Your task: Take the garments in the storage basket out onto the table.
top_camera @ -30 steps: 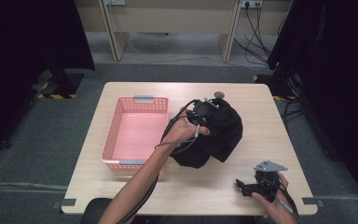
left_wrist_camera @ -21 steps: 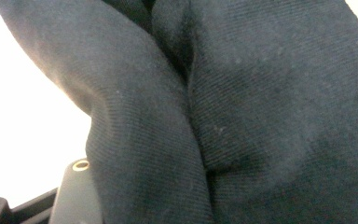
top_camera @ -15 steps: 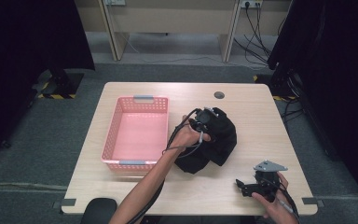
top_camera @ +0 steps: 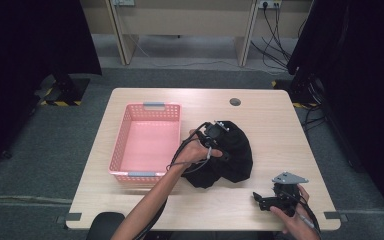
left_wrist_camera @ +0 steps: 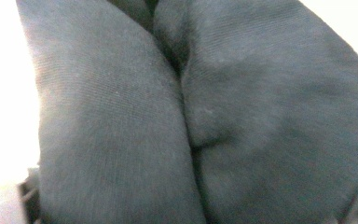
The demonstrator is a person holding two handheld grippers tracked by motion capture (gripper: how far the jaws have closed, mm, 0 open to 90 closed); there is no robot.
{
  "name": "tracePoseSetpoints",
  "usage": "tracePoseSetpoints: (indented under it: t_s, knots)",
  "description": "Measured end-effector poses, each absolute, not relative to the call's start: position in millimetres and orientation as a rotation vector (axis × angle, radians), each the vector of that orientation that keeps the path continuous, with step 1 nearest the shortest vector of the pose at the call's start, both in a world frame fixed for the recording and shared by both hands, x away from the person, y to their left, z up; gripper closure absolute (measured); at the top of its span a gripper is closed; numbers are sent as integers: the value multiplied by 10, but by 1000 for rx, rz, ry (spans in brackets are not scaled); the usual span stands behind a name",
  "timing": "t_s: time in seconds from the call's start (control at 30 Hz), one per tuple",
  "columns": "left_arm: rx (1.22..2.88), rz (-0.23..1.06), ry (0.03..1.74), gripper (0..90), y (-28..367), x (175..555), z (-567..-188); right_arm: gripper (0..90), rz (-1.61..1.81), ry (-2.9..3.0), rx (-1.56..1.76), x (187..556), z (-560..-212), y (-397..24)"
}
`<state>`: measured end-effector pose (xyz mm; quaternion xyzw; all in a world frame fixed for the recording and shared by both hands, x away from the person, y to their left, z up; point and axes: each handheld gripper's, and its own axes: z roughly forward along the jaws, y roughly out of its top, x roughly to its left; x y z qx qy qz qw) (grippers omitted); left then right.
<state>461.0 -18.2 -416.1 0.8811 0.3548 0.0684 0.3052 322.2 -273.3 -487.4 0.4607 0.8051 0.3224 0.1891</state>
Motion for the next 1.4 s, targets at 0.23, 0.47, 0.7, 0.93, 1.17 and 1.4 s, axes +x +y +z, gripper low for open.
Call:
tracePoseSetpoints:
  t_s: [0.23,0.47,0.7,0.93,1.17,1.4]
  knots:
    - [2325,180,911,54,-92,4522,-3999,4,906,2265,1296,3222,-4873,-2733]
    - [2295,201,892,47,-2,4452,-3862,4,905,2265,1297,3221,-4872,-2733]
    - [2242,234,868,38,99,4378,-3692,4,905,2266,1296,3221,-4872,-2733]
    - [2204,254,863,38,201,4325,-3643,4,905,2266,1296,3221,-4873,-2733]
    - [2162,255,860,38,307,4248,-3638,4,905,2266,1295,3222,-4873,-2734]
    - [2125,250,857,38,418,4173,-3657,4,905,2266,1296,3221,-4872,-2733]
